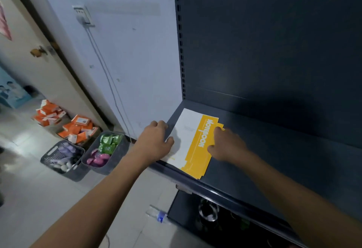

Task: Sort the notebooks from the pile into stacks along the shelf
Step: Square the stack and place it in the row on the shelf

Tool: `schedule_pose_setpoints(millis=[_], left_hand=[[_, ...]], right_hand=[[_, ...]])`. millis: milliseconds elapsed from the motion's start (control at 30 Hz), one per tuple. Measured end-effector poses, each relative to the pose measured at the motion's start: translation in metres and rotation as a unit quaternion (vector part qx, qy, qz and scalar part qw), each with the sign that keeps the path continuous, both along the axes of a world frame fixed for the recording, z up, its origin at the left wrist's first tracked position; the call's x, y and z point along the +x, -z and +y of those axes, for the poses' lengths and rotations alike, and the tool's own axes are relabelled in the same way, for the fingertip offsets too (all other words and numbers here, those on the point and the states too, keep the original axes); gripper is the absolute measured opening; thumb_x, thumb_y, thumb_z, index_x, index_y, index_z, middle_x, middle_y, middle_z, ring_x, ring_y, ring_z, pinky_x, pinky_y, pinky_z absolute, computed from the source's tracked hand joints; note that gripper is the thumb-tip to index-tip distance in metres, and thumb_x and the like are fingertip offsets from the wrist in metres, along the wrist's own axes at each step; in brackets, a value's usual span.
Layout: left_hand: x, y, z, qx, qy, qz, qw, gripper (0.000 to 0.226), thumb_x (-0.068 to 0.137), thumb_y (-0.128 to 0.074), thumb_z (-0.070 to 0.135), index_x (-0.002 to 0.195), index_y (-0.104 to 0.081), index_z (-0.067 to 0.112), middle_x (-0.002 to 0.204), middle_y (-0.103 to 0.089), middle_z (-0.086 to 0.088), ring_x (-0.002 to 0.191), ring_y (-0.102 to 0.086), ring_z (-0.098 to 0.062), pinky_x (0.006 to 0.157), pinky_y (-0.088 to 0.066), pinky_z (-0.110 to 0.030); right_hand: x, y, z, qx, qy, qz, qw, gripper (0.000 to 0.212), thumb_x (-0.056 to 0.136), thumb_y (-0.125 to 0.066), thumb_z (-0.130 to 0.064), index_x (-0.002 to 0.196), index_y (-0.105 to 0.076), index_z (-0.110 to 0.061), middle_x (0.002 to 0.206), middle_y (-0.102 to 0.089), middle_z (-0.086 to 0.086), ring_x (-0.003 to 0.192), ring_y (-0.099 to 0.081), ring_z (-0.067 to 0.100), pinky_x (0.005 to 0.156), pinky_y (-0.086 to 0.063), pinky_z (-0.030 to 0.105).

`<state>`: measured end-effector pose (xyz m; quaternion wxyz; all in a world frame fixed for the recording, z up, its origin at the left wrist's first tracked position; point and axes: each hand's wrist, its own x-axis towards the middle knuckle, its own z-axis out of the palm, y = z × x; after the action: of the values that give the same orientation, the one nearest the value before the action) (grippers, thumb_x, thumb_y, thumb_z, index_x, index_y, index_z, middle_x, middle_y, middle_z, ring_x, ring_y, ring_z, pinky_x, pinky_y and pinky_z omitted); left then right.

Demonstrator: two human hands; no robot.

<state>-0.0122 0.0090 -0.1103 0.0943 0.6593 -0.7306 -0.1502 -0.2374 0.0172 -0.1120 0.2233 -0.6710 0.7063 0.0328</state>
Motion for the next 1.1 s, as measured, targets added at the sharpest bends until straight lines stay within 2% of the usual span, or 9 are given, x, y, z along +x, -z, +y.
schedule_pose_setpoints(millis=[200, 333, 433, 533, 600, 700, 800, 933, 1100], left_hand=[[-0.008, 0.011, -0.043, 0.081, 0.034, 0.047, 0.995, 0.051, 0.096, -0.058, 0.041, 0.134, -0.045, 0.010, 0.129, -0.053, -0.010, 0.114, -0.054, -0.024, 0.083, -0.036, -0.026], [-0.008, 0.019, -0.067, 0.140, 0.055, 0.049, 0.987, 0.063, 0.096, -0.058, 0.047, 0.141, -0.037, 0.008, 0.134, -0.053, -0.014, 0.120, -0.054, -0.030, 0.090, -0.041, -0.030], [-0.010, 0.018, -0.082, 0.181, 0.049, 0.057, 0.981, 0.063, 0.095, -0.061, 0.040, 0.139, -0.030, 0.006, 0.127, -0.057, -0.015, 0.112, -0.060, -0.031, 0.085, -0.048, -0.034], [-0.011, 0.016, -0.092, 0.224, 0.051, 0.072, 0.971, 0.071, 0.094, -0.064, 0.035, 0.140, -0.025, -0.001, 0.130, -0.057, -0.016, 0.116, -0.059, -0.031, 0.086, -0.049, -0.033], [-0.008, 0.017, -0.099, 0.272, 0.072, 0.101, 0.954, 0.060, 0.093, -0.064, 0.032, 0.138, -0.041, 0.000, 0.131, -0.058, -0.011, 0.115, -0.061, -0.027, 0.090, -0.054, -0.033], [-0.003, 0.016, -0.103, 0.315, 0.105, 0.171, 0.928, 0.036, 0.089, -0.058, 0.033, 0.119, -0.063, 0.012, 0.118, -0.069, -0.005, 0.101, -0.068, -0.021, 0.087, -0.061, -0.042], [-0.003, 0.018, -0.103, 0.315, 0.129, 0.157, 0.927, 0.042, 0.091, -0.057, 0.037, 0.125, -0.058, 0.013, 0.121, -0.066, -0.003, 0.105, -0.066, -0.020, 0.090, -0.059, -0.042], [-0.009, 0.020, -0.104, 0.282, 0.120, 0.145, 0.941, 0.041, 0.098, -0.059, 0.034, 0.130, -0.047, 0.011, 0.127, -0.058, -0.003, 0.112, -0.060, -0.022, 0.091, -0.055, -0.036], [-0.015, 0.020, -0.103, 0.149, 0.164, 0.029, 0.975, 0.035, 0.096, -0.061, 0.038, 0.118, -0.057, 0.011, 0.120, -0.063, -0.005, 0.101, -0.059, -0.020, 0.074, -0.044, -0.028]], right_hand=[[0.014, 0.008, -0.009, 0.058, 0.085, -0.051, 0.993, 0.056, 0.091, -0.059, -0.038, 0.135, -0.040, -0.010, 0.138, -0.048, 0.017, 0.121, -0.054, 0.034, 0.080, -0.041, 0.033], [0.024, 0.012, -0.015, 0.061, 0.144, -0.105, 0.982, 0.064, 0.089, -0.062, -0.042, 0.141, -0.037, -0.014, 0.137, -0.047, 0.013, 0.117, -0.056, 0.030, 0.080, -0.044, 0.032], [0.034, 0.012, -0.018, 0.048, 0.188, -0.124, 0.973, 0.068, 0.090, -0.063, -0.039, 0.147, -0.033, -0.017, 0.140, -0.044, 0.011, 0.118, -0.055, 0.029, 0.082, -0.045, 0.032], [0.044, 0.013, -0.020, 0.037, 0.236, -0.127, 0.963, 0.068, 0.089, -0.064, -0.036, 0.146, -0.033, -0.016, 0.140, -0.044, 0.012, 0.120, -0.055, 0.031, 0.088, -0.047, 0.033], [0.051, 0.014, -0.021, 0.030, 0.252, -0.112, 0.961, 0.067, 0.087, -0.064, -0.035, 0.143, -0.035, -0.016, 0.139, -0.046, 0.012, 0.121, -0.055, 0.033, 0.097, -0.050, 0.039], [0.054, 0.014, -0.021, 0.027, 0.262, -0.083, 0.961, 0.066, 0.091, -0.063, -0.035, 0.146, -0.035, -0.014, 0.146, -0.040, 0.009, 0.125, -0.053, 0.032, 0.098, -0.049, 0.039], [0.051, 0.014, -0.020, 0.024, 0.285, -0.100, 0.953, 0.068, 0.091, -0.065, -0.035, 0.147, -0.034, -0.014, 0.147, -0.039, 0.008, 0.122, -0.056, 0.031, 0.096, -0.052, 0.042], [0.045, 0.015, -0.022, 0.005, 0.316, -0.137, 0.939, 0.063, 0.086, -0.066, -0.038, 0.139, -0.043, -0.013, 0.135, -0.052, 0.008, 0.112, -0.061, 0.027, 0.090, -0.055, 0.043], [0.036, 0.017, -0.029, 0.014, 0.318, -0.139, 0.938, 0.032, 0.091, -0.063, -0.035, 0.102, -0.066, -0.006, 0.103, -0.069, 0.010, 0.090, -0.069, 0.024, 0.072, -0.055, 0.035]])
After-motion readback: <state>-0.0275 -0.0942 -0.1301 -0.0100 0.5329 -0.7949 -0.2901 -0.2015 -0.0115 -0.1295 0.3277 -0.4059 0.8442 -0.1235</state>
